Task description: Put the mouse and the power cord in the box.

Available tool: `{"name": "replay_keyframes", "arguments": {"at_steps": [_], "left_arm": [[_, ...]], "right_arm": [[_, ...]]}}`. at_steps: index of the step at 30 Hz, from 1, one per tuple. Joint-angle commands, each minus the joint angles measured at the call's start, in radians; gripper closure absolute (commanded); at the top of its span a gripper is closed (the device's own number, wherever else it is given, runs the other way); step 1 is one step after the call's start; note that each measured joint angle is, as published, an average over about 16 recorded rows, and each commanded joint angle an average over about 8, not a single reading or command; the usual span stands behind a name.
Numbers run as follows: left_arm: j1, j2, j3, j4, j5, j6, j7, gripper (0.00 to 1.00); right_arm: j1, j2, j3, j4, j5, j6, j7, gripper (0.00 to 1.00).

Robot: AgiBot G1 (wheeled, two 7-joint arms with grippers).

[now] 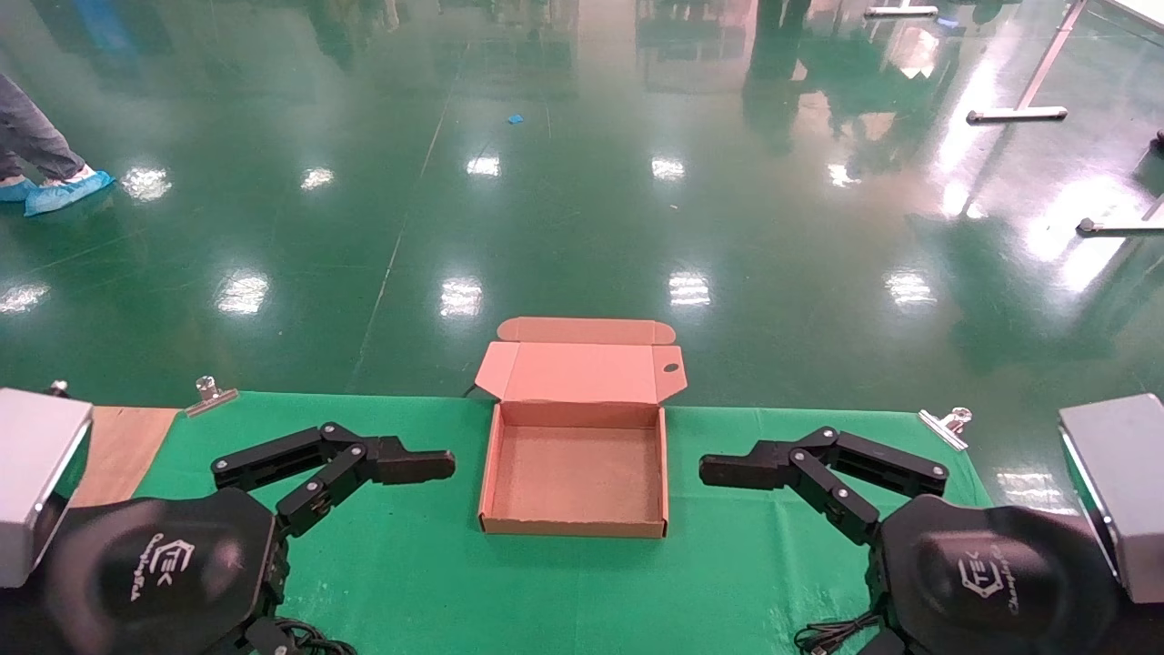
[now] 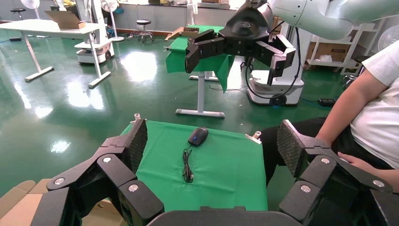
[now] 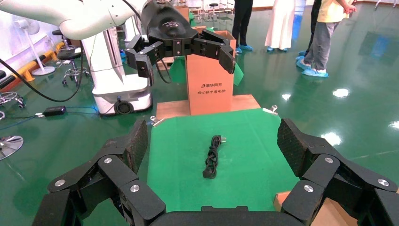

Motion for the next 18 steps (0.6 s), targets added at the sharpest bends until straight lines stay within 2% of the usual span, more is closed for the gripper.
{"name": "replay_keyframes", "arguments": {"at_steps": [1,18], "left_arm": [[0.000,0.000,0.000,0.000,0.000,0.000,0.000,0.00],[0.000,0.000,0.000,0.000,0.000,0.000,0.000,0.00]], "right_arm": [[0.000,0.000,0.000,0.000,0.000,0.000,0.000,0.00],[0.000,0.000,0.000,0.000,0.000,0.000,0.000,0.00]]}}
